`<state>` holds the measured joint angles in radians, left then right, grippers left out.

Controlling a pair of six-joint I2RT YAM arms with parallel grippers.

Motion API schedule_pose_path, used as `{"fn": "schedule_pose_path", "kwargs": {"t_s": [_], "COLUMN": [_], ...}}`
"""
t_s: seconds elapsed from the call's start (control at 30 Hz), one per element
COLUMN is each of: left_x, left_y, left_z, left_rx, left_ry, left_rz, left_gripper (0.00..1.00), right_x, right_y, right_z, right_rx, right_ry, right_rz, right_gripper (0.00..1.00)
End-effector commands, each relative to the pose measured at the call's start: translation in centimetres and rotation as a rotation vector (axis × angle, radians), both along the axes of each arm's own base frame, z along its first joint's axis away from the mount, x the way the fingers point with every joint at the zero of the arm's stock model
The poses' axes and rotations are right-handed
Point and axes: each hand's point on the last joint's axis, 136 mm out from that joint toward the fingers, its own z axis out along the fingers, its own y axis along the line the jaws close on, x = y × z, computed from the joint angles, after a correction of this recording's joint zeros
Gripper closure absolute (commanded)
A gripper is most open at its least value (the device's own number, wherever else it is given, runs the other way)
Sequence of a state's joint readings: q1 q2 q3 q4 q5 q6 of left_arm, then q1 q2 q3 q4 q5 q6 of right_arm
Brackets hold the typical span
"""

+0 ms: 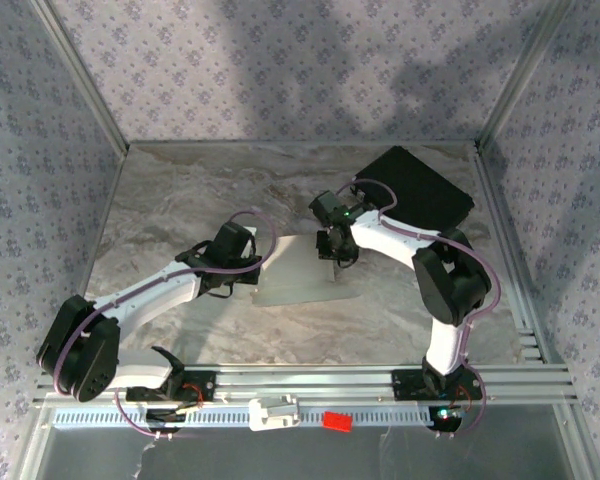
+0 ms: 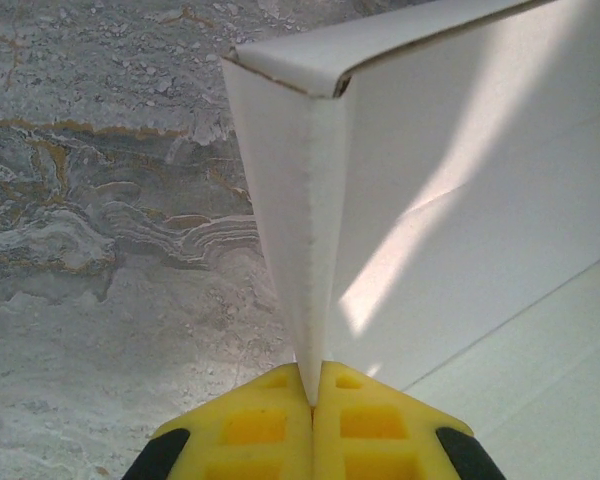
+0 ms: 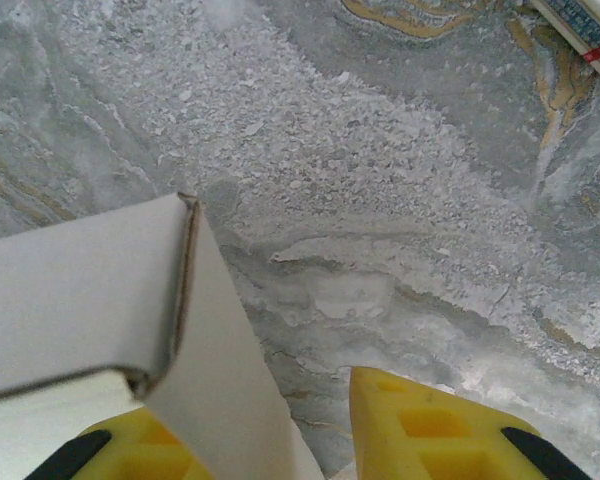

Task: Fold the paper box

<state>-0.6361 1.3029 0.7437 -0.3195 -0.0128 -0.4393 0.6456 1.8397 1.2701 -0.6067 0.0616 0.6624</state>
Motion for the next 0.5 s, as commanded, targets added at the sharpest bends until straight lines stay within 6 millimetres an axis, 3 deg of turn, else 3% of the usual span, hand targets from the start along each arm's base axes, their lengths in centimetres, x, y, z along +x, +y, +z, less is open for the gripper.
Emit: {"fn": "schedule_pose_path", "kwargs": {"t_s": [0.0,0.27,0.3,0.47], "left_x": [0.7,0.6,0.6,0.6], "left_y": [-0.7,-0.7,-0.7,-0.7], "left_z": [1.5,1.4,1.4,1.5], "left_rx": [-0.021,-0.015,-0.016,-0.018], "left_ry": [-0.033,-0.031,-0.031,-0.033], "left_rz": [-0.009,-0.016,-0.016,-0.015], "left_gripper": [1.00,1.00,1.00,1.00], "right_x": [-0.9,0.1,-0.6,-0.8], "right_y": [0.3,0.1,-0.6,-0.9], "right_z": [-0.1,3.8,3.0,3.2], "right_rx": [0.034,0.103,0.094,0.125], "right_ry": [0.006,-0.100,-0.080,-0.088], "right_rz": [0.031,0.022,0.020,0.014], "right_gripper": [0.65,0.55,0.54,0.52]}}
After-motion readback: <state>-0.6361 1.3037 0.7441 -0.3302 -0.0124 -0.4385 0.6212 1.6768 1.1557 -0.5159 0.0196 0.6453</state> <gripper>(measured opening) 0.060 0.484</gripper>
